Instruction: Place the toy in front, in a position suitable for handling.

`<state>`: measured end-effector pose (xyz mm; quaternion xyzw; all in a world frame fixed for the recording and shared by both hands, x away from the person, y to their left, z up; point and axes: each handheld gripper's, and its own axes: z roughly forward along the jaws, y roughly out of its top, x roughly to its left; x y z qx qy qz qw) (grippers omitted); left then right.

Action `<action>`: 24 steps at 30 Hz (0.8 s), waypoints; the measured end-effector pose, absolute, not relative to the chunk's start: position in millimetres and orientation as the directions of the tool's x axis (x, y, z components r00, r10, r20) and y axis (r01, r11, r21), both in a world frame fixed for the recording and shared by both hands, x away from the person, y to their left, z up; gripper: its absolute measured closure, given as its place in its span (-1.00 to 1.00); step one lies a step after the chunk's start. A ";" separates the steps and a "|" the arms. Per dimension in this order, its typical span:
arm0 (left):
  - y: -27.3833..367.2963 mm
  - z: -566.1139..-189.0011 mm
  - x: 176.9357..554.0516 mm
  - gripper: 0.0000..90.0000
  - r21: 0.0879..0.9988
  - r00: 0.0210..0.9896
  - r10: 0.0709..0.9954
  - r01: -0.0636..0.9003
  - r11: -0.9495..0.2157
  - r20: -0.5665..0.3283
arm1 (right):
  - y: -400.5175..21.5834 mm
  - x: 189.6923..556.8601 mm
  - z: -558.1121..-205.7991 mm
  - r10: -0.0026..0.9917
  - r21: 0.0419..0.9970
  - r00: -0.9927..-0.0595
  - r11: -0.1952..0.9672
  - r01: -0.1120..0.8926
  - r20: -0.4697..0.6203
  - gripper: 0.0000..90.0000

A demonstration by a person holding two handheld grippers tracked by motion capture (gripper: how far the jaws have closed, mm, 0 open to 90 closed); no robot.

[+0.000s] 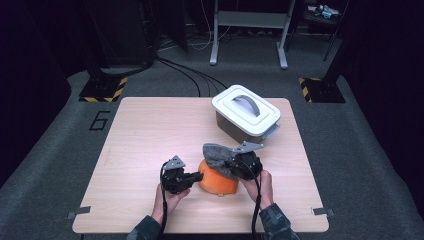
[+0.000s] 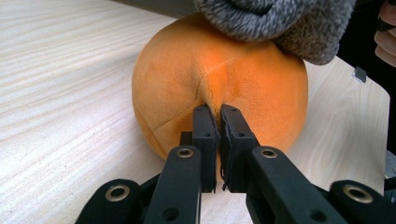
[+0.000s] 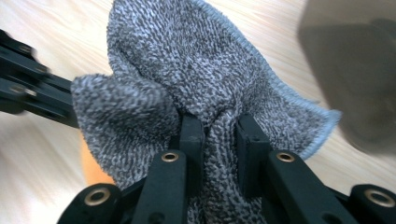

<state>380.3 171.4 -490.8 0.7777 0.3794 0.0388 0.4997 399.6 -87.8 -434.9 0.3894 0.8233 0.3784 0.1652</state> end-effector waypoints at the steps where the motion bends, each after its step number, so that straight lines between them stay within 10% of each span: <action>1: 171.7 -490.8 380.3 0.90 0.807 0.709 0.628 0.552 -0.209 -0.322 | -91.1 399.2 -435.9 0.772 0.749 -0.635 0.413 0.518 0.013 0.69; 4: 171.2 -490.4 380.1 0.90 0.811 0.711 0.625 0.548 -0.206 -0.322 | -98.2 398.8 -440.2 0.782 0.747 -0.623 0.402 0.530 0.021 0.69; 8: 169.9 -490.8 381.8 0.17 0.804 0.681 0.661 0.561 -0.196 -0.314 | -101.2 398.0 -444.0 0.787 0.746 -0.616 0.388 0.541 0.038 0.69; 14: 169.2 -493.3 380.9 0.77 0.821 0.711 0.626 0.538 -0.191 -0.320 | -101.8 400.6 -443.6 0.777 0.751 -0.628 0.387 0.535 0.047 0.69; 24: 165.4 -489.1 377.7 0.95 0.825 0.713 0.638 0.524 -0.209 -0.291 | -54.7 394.1 -413.7 0.714 0.759 -0.700 0.458 0.463 -0.004 0.68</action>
